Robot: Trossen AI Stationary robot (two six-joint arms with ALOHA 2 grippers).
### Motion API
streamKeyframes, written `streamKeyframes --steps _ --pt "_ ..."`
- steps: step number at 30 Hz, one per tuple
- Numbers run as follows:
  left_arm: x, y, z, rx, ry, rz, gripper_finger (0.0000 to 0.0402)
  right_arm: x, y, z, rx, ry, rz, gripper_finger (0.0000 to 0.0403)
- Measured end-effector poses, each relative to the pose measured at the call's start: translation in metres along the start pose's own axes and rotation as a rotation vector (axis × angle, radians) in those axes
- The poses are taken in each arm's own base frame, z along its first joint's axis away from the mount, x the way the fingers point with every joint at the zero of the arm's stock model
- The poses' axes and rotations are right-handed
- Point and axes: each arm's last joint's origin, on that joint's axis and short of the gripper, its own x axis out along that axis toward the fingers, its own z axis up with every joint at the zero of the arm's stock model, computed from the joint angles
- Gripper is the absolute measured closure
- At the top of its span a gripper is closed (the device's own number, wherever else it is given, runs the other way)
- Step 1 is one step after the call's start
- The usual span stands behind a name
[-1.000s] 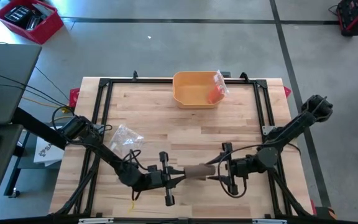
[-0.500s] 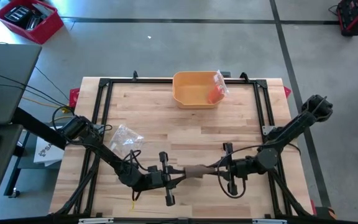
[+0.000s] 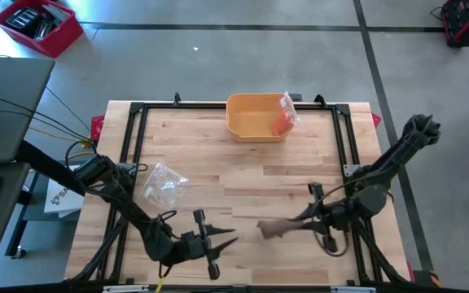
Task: Roll bandage
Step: Roll the brown bandage
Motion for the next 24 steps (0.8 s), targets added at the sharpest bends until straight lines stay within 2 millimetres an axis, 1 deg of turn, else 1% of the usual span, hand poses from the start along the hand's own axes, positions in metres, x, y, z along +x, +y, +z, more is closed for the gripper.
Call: streamKeyframes --steps 3,6,10,12,14,19,24 --pt "0.007 -0.007 0.008 0.073 0.018 -0.067 0.0309 -0.01 -0.01 0.005 0.054 -0.048 0.157 0.0365" --pt "0.026 -0.01 0.026 0.149 0.082 -0.077 0.0308 -0.015 -0.019 0.008 0.099 -0.09 0.252 0.0365" --pt "0.052 -0.005 0.047 0.199 0.17 -0.155 0.0293 -0.014 -0.027 0.007 0.123 -0.106 0.282 0.0365" --pt "0.061 -0.001 0.056 0.191 0.165 -0.212 0.028 -0.012 -0.029 0.004 0.133 -0.093 0.283 0.0365" --pt "0.067 0.002 0.062 0.187 0.149 -0.222 0.0264 -0.011 -0.03 0.003 0.142 -0.079 0.276 0.0365" --pt "0.073 0.007 0.063 0.197 0.15 -0.214 0.0227 -0.011 -0.031 0.002 0.145 -0.075 0.274 0.0364" --pt "0.087 0.007 0.052 0.154 0.138 -0.204 0.0205 -0.011 -0.031 0.002 0.144 -0.074 0.271 0.0364"
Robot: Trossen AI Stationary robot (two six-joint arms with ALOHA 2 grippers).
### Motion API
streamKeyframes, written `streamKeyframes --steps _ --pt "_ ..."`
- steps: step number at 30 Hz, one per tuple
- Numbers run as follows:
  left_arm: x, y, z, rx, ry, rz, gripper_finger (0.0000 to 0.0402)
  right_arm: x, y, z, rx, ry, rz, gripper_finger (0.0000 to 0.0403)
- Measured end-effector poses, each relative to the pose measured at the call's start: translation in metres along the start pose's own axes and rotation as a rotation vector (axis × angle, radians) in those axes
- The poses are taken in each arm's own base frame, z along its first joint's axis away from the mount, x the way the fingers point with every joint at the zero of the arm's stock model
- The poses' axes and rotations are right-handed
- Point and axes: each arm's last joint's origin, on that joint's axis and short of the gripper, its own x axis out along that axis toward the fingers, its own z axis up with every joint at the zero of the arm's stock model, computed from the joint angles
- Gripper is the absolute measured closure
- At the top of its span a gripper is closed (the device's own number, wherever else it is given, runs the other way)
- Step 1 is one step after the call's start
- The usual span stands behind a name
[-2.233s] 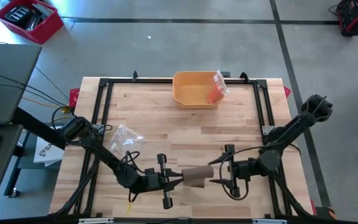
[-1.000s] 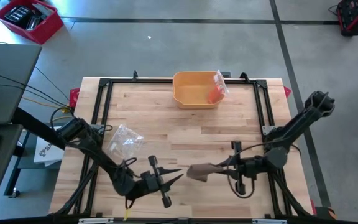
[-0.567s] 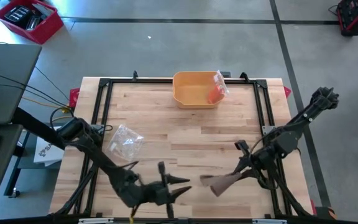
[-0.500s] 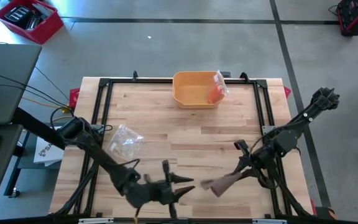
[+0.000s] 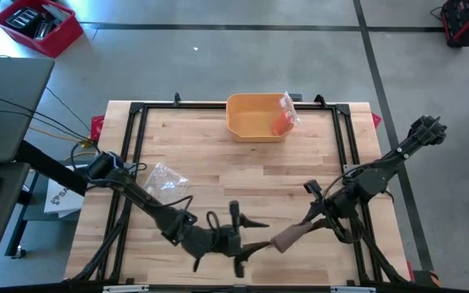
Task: Roll bandage
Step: Roll the brown bandage
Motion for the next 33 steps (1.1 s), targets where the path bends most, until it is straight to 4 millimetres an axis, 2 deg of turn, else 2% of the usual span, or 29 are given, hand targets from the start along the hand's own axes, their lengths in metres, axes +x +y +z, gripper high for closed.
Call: streamKeyframes --steps 4,14,21,28,33 --pt "0.007 0.002 -0.002 -0.032 -0.039 0.032 0.0204 0.0 0.0 0.0 -0.001 0.0 -0.002 0.0364" --pt "0.005 -0.001 0.001 -0.104 -0.069 0.03 0.0204 0.0 -0.001 -0.002 -0.003 0.03 -0.055 0.0364" --pt "0.014 0.007 -0.003 -0.133 -0.057 0.042 0.0206 0.0 -0.002 -0.002 0.002 0.031 -0.066 0.0363" --pt "0.017 0.009 -0.006 -0.109 -0.05 0.017 0.0251 0.0 -0.002 -0.002 0.006 0.034 -0.063 0.0363" --pt "0.026 0.019 -0.011 -0.135 -0.042 -0.019 0.0283 0.0 -0.002 -0.003 0.007 0.037 -0.064 0.0363"
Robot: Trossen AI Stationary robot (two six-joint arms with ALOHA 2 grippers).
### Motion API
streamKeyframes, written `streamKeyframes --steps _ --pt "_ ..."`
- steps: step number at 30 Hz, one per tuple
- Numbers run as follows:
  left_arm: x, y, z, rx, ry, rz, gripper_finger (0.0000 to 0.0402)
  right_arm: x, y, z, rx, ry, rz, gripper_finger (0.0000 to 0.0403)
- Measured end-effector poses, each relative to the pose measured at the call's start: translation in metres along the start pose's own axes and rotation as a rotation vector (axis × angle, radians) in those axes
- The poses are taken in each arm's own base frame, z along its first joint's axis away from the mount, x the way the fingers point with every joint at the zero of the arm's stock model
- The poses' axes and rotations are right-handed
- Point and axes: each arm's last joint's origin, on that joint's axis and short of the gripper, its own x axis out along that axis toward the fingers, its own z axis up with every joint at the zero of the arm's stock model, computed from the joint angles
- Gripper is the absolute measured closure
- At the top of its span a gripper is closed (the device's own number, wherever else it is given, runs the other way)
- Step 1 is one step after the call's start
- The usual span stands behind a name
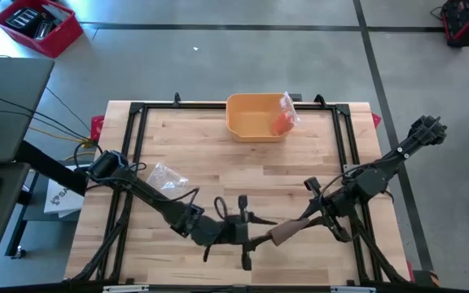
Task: Roll bandage
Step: Roll the brown bandage
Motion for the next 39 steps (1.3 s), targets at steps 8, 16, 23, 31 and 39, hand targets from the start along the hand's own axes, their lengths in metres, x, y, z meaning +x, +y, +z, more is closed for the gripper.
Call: streamKeyframes --steps 8,16,23,31,39 --pt "0.003 0.003 -0.005 0.066 0.03 -0.028 0.0373 0.0 0.0 -0.002 -0.004 0.025 0.0 0.0358" --pt "-0.007 -0.003 -0.015 0.081 0.149 0.193 0.0395 -0.013 -0.004 -0.016 -0.029 0.252 -0.272 0.0252" --pt "-0.013 0.004 -0.07 0.026 0.254 0.311 0.0398 -0.018 0.01 -0.043 0.101 0.497 -0.266 0.0208" --pt "-0.023 0.048 -0.14 -0.015 0.321 0.485 0.0398 0.024 0.044 -0.107 0.171 0.699 -0.015 0.0206" --pt "-0.038 0.08 -0.171 -0.061 0.291 0.518 0.0398 0.064 0.032 -0.176 0.151 0.82 -0.074 0.0206"
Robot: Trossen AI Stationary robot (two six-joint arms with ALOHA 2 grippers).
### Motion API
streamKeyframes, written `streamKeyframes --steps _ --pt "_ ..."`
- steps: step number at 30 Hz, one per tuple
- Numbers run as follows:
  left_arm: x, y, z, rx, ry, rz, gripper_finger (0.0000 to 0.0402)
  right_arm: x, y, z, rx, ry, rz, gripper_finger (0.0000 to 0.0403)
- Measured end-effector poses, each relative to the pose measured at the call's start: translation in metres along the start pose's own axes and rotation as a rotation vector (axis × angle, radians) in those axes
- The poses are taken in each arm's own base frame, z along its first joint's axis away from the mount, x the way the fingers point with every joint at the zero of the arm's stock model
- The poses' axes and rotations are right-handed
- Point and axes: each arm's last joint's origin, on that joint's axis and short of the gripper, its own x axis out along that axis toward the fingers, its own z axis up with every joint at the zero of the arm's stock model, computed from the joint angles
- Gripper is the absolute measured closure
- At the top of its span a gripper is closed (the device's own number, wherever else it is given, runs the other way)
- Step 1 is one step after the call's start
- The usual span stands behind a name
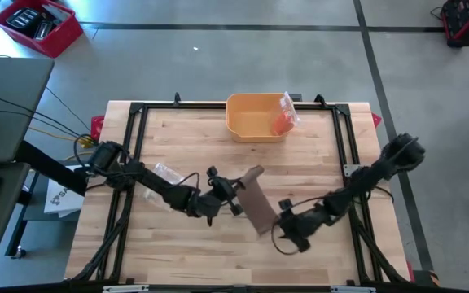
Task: Roll bandage
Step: Roll the brown bandage
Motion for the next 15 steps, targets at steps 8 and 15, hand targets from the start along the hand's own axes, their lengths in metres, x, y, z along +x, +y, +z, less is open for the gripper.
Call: streamKeyframes --steps 8,15 --pt "0.001 0.004 -0.004 -0.006 0.0 -0.011 0.0396 0.041 -0.038 -0.017 -0.003 0.086 0.01 0.021" --pt "0.003 0.013 0.005 0.004 -0.011 0.043 0.0395 0.045 -0.035 -0.022 0.049 0.125 0.107 0.0372"
